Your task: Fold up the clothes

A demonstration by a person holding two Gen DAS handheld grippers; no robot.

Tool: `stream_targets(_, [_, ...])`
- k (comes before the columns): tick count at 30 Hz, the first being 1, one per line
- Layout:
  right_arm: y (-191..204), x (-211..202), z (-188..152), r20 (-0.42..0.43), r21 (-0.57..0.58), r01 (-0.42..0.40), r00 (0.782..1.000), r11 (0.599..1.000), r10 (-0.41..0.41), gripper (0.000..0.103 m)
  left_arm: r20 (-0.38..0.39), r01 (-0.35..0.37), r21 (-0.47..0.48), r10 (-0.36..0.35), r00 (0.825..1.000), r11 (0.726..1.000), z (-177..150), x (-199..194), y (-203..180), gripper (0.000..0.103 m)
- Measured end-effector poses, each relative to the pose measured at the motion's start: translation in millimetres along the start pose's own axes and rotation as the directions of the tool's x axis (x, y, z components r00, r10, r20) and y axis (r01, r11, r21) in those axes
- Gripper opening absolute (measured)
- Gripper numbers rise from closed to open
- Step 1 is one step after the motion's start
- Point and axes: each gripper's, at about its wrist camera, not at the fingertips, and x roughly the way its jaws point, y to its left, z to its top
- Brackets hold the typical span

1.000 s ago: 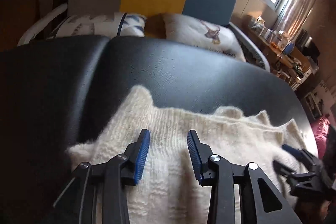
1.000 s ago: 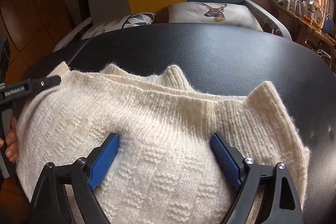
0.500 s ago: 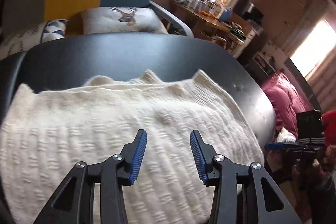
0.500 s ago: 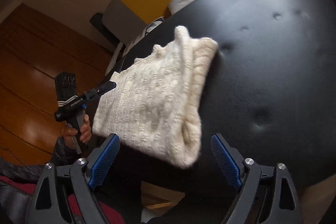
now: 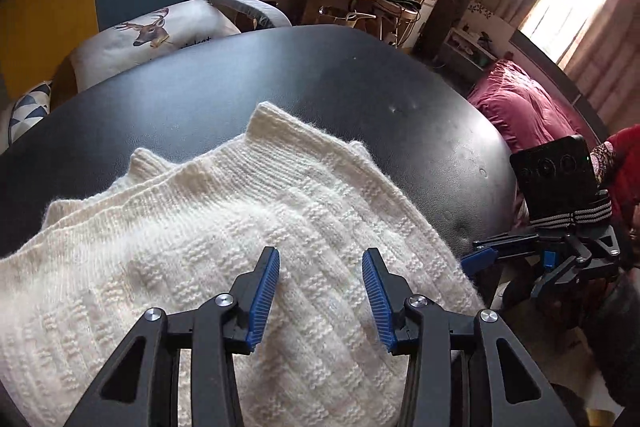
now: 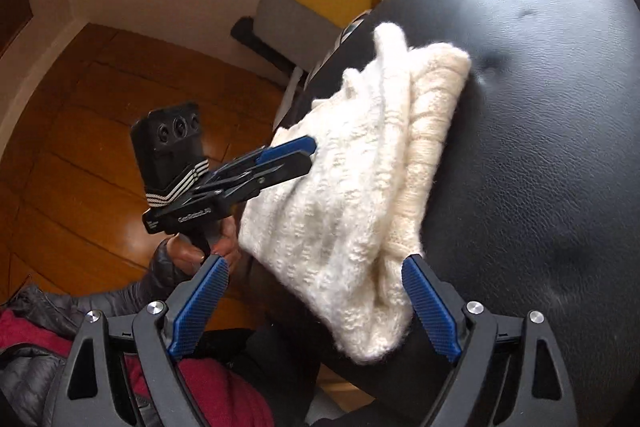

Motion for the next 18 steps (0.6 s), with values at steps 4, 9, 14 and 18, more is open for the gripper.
stream_targets(4, [22.9, 26.6, -3.1, -0.217, -0.066, -0.069, 0.975, 0.995, 0.053, 0.092, -0.013, -0.010, 0.056, 0.010, 1.000, 0.998, 4.7, 8.9, -7.5, 0.044])
stream_targets(9, [41.5, 69.0, -16.6, -0.467, -0.158, -0.047, 0.884, 0.986, -0.033, 0.092, -0.090, -0.030, 0.103, 0.039, 0.995, 0.994, 8.2, 38.6, -12.2, 0.045])
stream_targets(14, [36.7, 65.4, -26.2, -0.519, -0.181, 0.045, 0.844, 0.983, -0.134, 0.074, -0.107, -0.029, 0.074, 0.037, 0.994, 0.997, 12.6, 43.9, -11.0, 0.047])
stream_targets(18, [31.8, 54.3, -33.7, -0.481, -0.156, 0.096, 0.862, 0.983, -0.160, 0.069, -0.069, 0.055, 0.025, -0.053, 0.996, 0.998, 20.0, 37.6, -7.5, 0.047])
